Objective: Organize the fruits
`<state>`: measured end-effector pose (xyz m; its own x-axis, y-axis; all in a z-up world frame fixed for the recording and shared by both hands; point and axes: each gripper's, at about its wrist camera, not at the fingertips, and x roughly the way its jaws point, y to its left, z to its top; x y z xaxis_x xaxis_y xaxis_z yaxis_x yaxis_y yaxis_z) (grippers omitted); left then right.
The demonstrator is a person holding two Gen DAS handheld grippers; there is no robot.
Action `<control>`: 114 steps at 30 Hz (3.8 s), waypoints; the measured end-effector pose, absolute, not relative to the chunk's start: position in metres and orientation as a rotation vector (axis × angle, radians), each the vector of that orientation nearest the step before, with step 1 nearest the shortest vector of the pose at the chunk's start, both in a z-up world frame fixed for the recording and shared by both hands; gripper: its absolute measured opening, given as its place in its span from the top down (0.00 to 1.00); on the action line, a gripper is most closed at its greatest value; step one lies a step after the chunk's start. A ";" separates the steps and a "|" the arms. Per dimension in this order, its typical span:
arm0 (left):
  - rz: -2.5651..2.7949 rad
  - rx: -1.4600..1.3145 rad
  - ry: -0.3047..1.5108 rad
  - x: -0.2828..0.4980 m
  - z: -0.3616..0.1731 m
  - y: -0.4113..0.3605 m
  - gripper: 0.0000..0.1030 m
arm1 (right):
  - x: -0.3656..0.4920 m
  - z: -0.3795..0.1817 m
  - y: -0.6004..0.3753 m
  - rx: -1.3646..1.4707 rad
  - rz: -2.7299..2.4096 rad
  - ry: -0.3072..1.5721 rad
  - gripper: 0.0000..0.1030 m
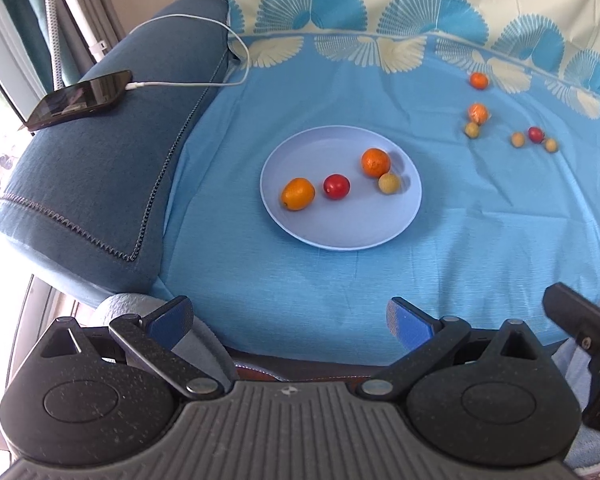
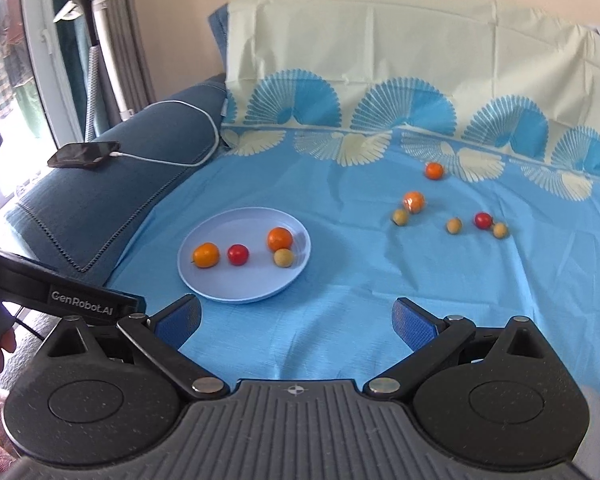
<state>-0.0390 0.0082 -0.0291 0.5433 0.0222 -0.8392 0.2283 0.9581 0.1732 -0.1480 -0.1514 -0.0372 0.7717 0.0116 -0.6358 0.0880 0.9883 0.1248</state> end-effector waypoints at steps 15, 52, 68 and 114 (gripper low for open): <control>-0.234 0.292 1.073 0.060 -0.064 -0.116 0.00 | -0.106 -0.084 -0.260 0.248 -0.327 0.700 0.02; -0.437 0.292 0.965 0.195 -0.160 -0.289 0.74 | 0.069 -0.222 -0.444 0.092 -0.427 0.684 0.74; -0.429 0.243 0.977 0.071 -0.057 -0.176 0.74 | -0.064 -0.122 -0.368 0.260 -0.377 0.670 0.74; -0.255 0.061 0.793 -0.107 0.029 0.040 0.74 | -0.203 0.010 -0.127 0.069 0.052 0.541 0.73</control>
<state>-0.1069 0.0400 0.0291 0.6730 -0.2033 -0.7112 0.2491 0.9676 -0.0408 -0.2026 -0.1274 0.0098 0.8557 0.0679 -0.5130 -0.0315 0.9964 0.0792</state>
